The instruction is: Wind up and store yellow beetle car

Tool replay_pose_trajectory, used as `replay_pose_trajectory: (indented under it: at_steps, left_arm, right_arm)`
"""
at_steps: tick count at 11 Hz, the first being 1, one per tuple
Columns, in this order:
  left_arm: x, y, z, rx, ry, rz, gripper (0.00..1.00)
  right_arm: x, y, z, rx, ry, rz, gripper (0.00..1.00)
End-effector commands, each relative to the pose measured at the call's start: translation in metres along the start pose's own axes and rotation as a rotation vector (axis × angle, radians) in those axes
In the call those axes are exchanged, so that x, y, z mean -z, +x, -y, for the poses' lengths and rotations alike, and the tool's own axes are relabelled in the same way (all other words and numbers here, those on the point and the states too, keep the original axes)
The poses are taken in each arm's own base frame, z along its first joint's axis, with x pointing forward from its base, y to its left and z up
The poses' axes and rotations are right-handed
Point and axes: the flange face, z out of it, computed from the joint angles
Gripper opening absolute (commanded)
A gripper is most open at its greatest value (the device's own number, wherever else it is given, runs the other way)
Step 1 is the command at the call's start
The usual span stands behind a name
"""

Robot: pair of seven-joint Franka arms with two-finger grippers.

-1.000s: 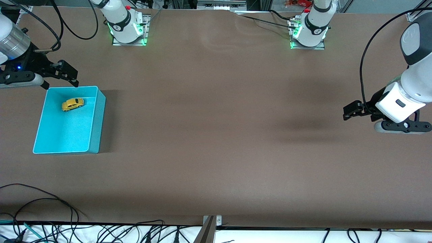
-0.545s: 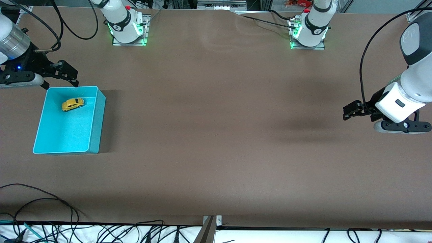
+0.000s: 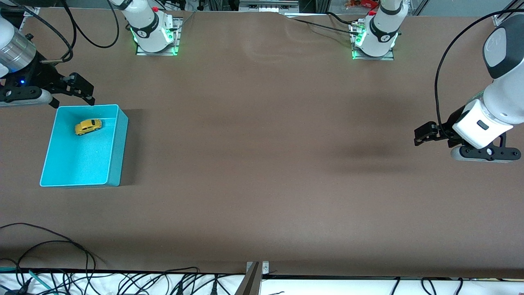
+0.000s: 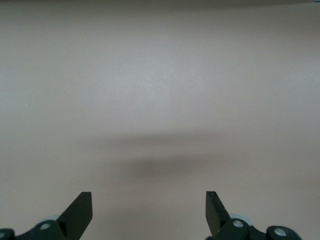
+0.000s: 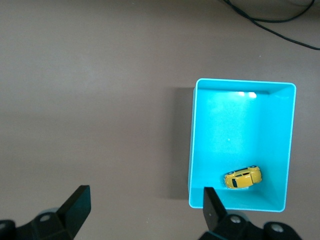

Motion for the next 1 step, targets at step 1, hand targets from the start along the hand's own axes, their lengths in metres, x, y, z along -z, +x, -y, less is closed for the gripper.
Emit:
replay_pose_trajectory:
  at_steps: [1]
  left_arm:
    - [0.0067,0.0013,0.0000,-0.022,0.028,0.000,1.00]
  right_arm:
    - [0.0103,-0.0034,-0.0037,0.004,-0.009,0.005,1.00]
